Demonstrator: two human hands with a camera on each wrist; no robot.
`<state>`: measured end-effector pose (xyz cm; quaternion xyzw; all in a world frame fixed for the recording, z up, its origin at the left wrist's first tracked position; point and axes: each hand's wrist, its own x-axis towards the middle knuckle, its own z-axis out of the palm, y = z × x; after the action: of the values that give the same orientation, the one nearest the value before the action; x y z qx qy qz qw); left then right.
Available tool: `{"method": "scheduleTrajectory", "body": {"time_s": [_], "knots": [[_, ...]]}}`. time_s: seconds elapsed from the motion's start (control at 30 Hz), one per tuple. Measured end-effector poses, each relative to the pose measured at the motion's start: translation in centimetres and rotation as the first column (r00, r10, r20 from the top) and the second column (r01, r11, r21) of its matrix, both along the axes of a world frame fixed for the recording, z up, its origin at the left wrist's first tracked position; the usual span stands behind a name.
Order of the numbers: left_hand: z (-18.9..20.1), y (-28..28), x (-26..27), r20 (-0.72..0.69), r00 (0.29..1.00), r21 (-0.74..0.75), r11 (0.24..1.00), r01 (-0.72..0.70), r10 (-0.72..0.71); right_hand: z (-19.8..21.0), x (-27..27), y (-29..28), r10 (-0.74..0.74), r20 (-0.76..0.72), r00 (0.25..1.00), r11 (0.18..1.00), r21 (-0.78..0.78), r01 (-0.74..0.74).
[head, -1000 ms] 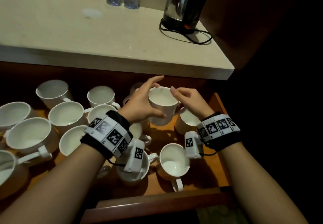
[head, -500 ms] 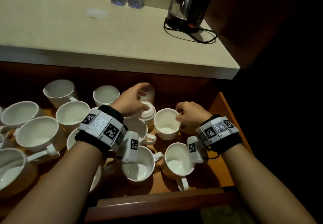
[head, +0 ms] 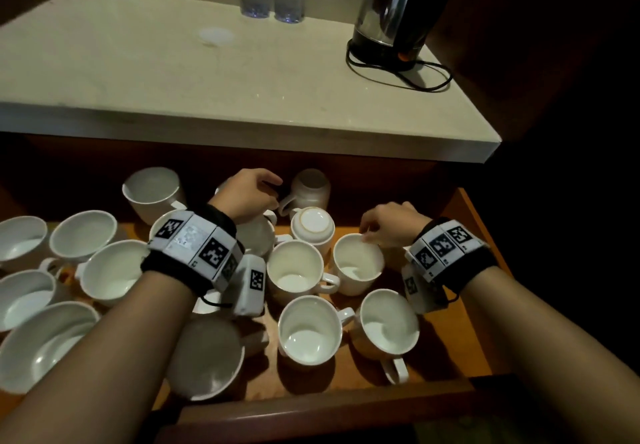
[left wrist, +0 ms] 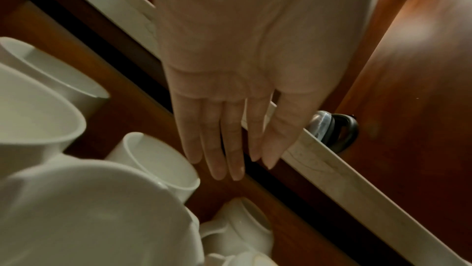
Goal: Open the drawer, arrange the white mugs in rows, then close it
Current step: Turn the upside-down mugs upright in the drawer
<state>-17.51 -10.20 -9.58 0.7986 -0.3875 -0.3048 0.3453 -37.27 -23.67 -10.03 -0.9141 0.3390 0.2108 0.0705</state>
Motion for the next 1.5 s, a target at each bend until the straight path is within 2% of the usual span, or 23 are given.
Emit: {"method": "scheduleTrajectory", "body": {"time_s": [0.07, 0.13, 0.2, 0.27, 0.33, 0.47, 0.53, 0.73, 0.87, 0.97, 1.07, 1.17, 1.23, 1.3, 1.37, 1.43, 1.5], "knots": [[-0.1, 0.1, 0.6, -0.012, 1.000, -0.003, 1.000, -0.001, 0.001, 0.9, 1.3, 0.1, -0.030, 0.143, 0.989, 0.999, 0.013, 0.029], [-0.1, 0.1, 1.2, -0.030, 1.000, -0.018, 1.000, 0.006, -0.007, 1.3, 3.2, 0.7, -0.042, 0.263, 0.964, 0.994, 0.109, 0.014], [-0.1, 0.2, 1.7, -0.037, 0.999, -0.035, 0.999, 0.010, -0.012, 1.2, 5.2, 1.8, 0.014, 0.245, 0.970, 0.987, 0.150, -0.052], [-0.3, 0.4, 2.2, -0.052, 0.999, -0.050, 0.999, 0.002, -0.004, 0.7, 6.8, 2.7, 0.084, 0.187, 0.979, 0.985, 0.131, -0.110], [-0.5, 0.7, 2.7, -0.073, 0.997, -0.049, 0.999, 0.001, -0.005, 0.1, 8.0, 3.2, 0.125, 0.192, 0.973, 0.980, 0.129, -0.152], [-1.0, 1.2, 2.9, -0.111, 0.994, -0.038, 0.999, 0.017, -0.021, -1.5, 8.9, 3.8, 0.131, -0.006, 0.991, 0.987, 0.091, -0.130], [-1.1, 1.4, 3.0, -0.111, 0.994, -0.036, 0.999, 0.006, -0.009, -2.1, 9.1, 4.0, 0.113, -0.044, 0.993, 0.992, 0.056, -0.110], [-0.4, 1.4, 2.6, -0.080, 0.996, -0.036, 0.999, 0.024, -0.027, -1.2, 8.8, 3.3, 0.070, 0.023, 0.997, 0.993, 0.091, -0.072], [-0.4, 1.4, 2.6, -0.099, 0.995, -0.058, 0.998, -0.018, 0.013, 1.3, 7.2, 2.5, -0.050, 0.154, 0.987, 0.986, 0.165, 0.025], [-0.5, 1.2, 2.1, -0.155, 0.988, -0.057, 0.998, -0.028, 0.019, 3.1, 5.6, 2.0, -0.168, 0.397, 0.903, 0.955, 0.293, 0.049], [-0.5, 0.9, 1.7, -0.277, 0.960, -0.027, 0.998, -0.059, 0.049, 3.9, 4.5, 2.3, -0.333, 0.594, 0.732, 0.878, 0.479, 0.010], [-0.5, 0.7, 1.3, -0.465, 0.884, -0.043, 0.995, -0.086, 0.056, 3.3, 4.5, 3.0, -0.462, 0.688, 0.560, 0.807, 0.588, -0.056], [-0.4, 0.6, 1.4, -0.586, 0.809, -0.092, 0.988, -0.122, 0.046, 2.6, 4.9, 3.7, -0.494, 0.723, 0.483, 0.799, 0.597, -0.077], [-0.2, 0.7, 1.5, -0.671, 0.739, -0.146, 0.966, -0.214, 0.062, 1.9, 5.2, 4.3, -0.504, 0.736, 0.452, 0.795, 0.600, -0.090], [-0.5, 0.7, 1.9, -0.680, 0.726, -0.179, 0.938, -0.296, 0.100, 1.4, 5.4, 4.5, -0.547, 0.699, 0.460, 0.739, 0.661, -0.125], [-0.5, 0.9, 2.0, -0.593, 0.799, -0.240, 0.926, -0.291, 0.098, 1.4, 5.6, 4.3, -0.563, 0.670, 0.484, 0.705, 0.695, -0.142], [-0.7, 1.0, 1.8, -0.503, 0.860, -0.291, 0.919, -0.265, 0.089, 1.9, 6.0, 4.4, -0.525, 0.714, 0.463, 0.785, 0.616, -0.059]]}}
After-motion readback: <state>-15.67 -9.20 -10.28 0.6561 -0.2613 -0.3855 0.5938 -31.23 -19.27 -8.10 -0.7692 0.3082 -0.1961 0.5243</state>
